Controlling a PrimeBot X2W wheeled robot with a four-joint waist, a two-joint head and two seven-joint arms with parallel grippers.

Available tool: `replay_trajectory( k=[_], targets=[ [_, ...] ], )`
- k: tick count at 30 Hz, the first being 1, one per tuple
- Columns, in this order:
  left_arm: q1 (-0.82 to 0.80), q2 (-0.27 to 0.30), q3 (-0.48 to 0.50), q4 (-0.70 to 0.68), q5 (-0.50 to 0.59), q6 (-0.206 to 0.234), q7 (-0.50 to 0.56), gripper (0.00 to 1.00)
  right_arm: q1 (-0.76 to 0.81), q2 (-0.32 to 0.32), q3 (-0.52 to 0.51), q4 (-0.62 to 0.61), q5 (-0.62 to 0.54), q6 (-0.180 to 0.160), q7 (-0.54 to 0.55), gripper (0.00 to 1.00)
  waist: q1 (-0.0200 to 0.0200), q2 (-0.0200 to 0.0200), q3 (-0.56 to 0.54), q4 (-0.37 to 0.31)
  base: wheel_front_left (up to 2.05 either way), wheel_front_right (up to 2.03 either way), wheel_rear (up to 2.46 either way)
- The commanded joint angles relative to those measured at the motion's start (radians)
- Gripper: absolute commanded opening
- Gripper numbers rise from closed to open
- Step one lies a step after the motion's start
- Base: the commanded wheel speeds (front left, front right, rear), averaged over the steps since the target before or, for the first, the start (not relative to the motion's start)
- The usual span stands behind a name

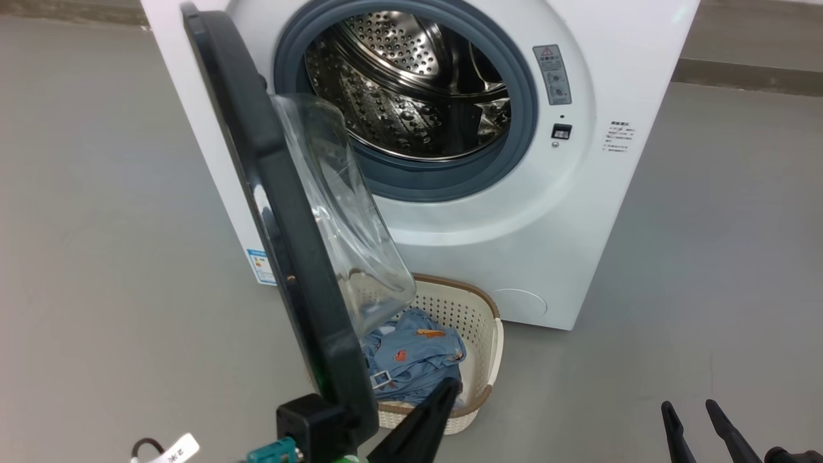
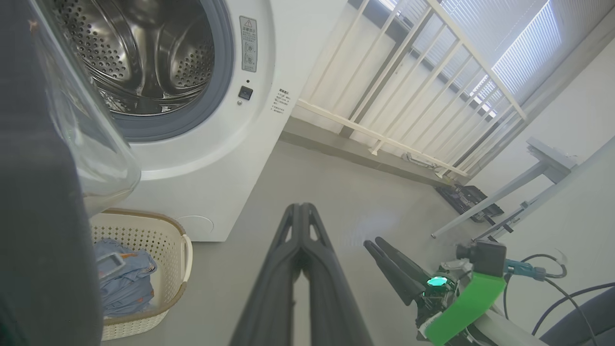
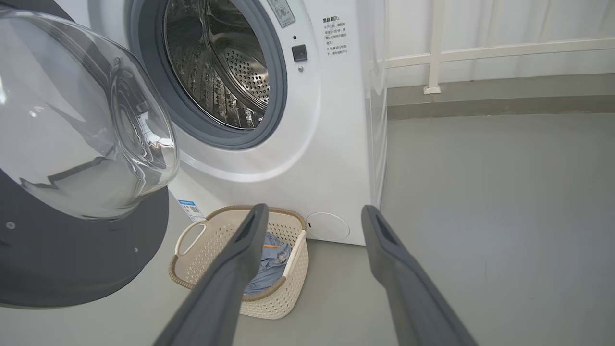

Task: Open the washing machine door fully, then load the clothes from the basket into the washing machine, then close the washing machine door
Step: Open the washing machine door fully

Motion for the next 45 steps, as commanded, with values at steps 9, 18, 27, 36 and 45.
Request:
replay_trajectory(
  k=[9,18,27,36,45],
  targets=[
    [-0.052,0.006,0.078,0.072,-0.009,0.009,-0.047,0.0,-0.04,-0.029,0.031,-0.015,0.006,0.002,-0.012,1.0,0.0,-0.0001,0.004,-0.023,0.0,0.0,0.0],
    [-0.067,0.008,0.107,0.141,0.009,0.025,-0.089,0.0,-0.04,-0.028,0.031,-0.015,0.005,0.002,-0.012,1.0,0.0,-0.0001,0.003,-0.024,0.0,0.0,0.0],
    [-0.073,0.009,0.12,0.184,0.012,0.035,-0.112,0.0,-0.039,-0.029,0.031,-0.017,0.003,0.002,-0.012,1.0,0.0,-0.0001,0.004,-0.014,0.0,0.0,0.0],
    [-0.079,0.008,0.14,0.231,0.01,0.058,-0.143,0.0,-0.039,-0.027,0.035,-0.015,0.003,0.002,-0.012,1.0,0.0,-0.0001,0.008,-0.007,0.0,0.0,0.0],
    [-0.086,0.01,0.149,0.251,0.03,0.081,-0.163,0.0,-0.036,-0.026,0.03,-0.016,0.002,0.002,-0.012,1.0,0.0,-0.0001,0.011,0.007,0.0,0.0,0.0]
  ],
)
